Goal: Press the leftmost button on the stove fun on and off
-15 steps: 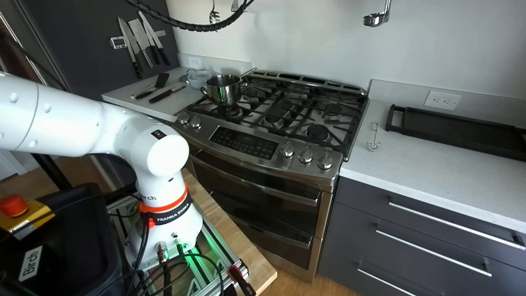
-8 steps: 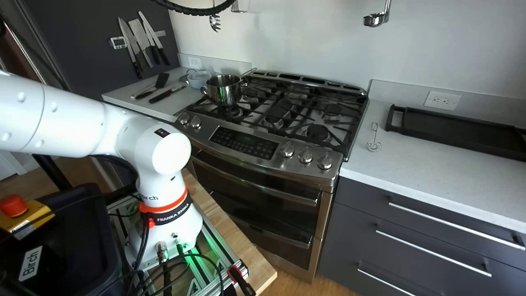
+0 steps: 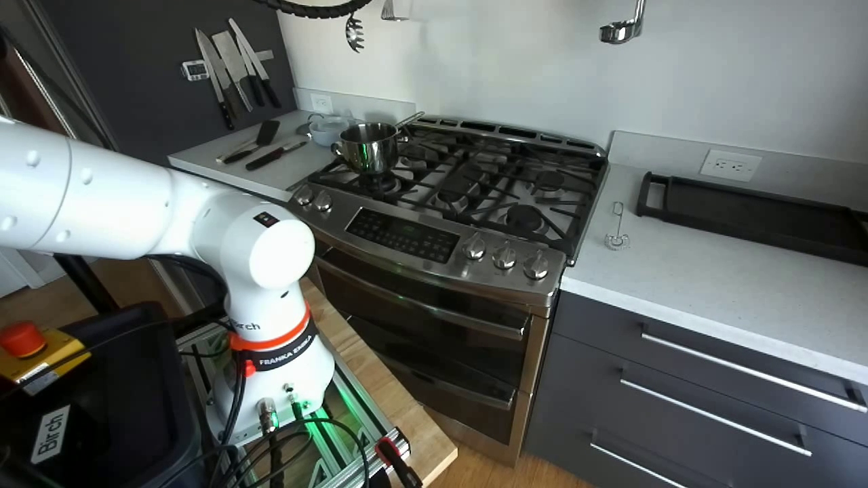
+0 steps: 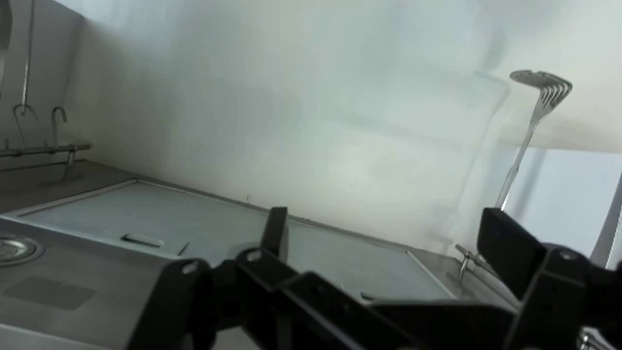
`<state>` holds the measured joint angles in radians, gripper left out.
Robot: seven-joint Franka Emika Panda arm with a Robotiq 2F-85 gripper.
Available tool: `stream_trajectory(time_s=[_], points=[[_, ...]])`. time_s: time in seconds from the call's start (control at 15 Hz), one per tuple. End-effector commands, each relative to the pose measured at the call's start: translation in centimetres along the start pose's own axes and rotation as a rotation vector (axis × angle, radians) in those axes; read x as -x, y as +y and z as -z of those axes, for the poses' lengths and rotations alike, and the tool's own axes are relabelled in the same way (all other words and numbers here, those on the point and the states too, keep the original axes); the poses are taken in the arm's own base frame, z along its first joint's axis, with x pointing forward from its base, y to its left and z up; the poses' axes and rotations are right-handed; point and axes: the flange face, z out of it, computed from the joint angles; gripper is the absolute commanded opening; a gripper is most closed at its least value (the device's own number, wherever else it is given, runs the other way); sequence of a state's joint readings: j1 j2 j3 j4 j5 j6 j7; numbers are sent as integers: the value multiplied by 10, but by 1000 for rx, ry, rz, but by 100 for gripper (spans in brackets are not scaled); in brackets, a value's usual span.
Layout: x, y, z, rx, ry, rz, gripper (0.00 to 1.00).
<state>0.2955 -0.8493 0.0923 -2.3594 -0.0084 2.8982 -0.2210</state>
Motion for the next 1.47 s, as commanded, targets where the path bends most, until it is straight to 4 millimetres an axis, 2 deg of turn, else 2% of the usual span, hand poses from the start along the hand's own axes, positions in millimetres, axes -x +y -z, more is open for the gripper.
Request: stream_trajectory(time_s=[0.0,0.33,0.93,1.0,1.4], points=[[-17,-1,9,84,75,-58,100],[-36,6,16,188,192,-91,100],[-63,-3,14,172,337,-61,100],[-58,-1,17,179,312,-66,100],[-61,2,17,180,328,-74,100]])
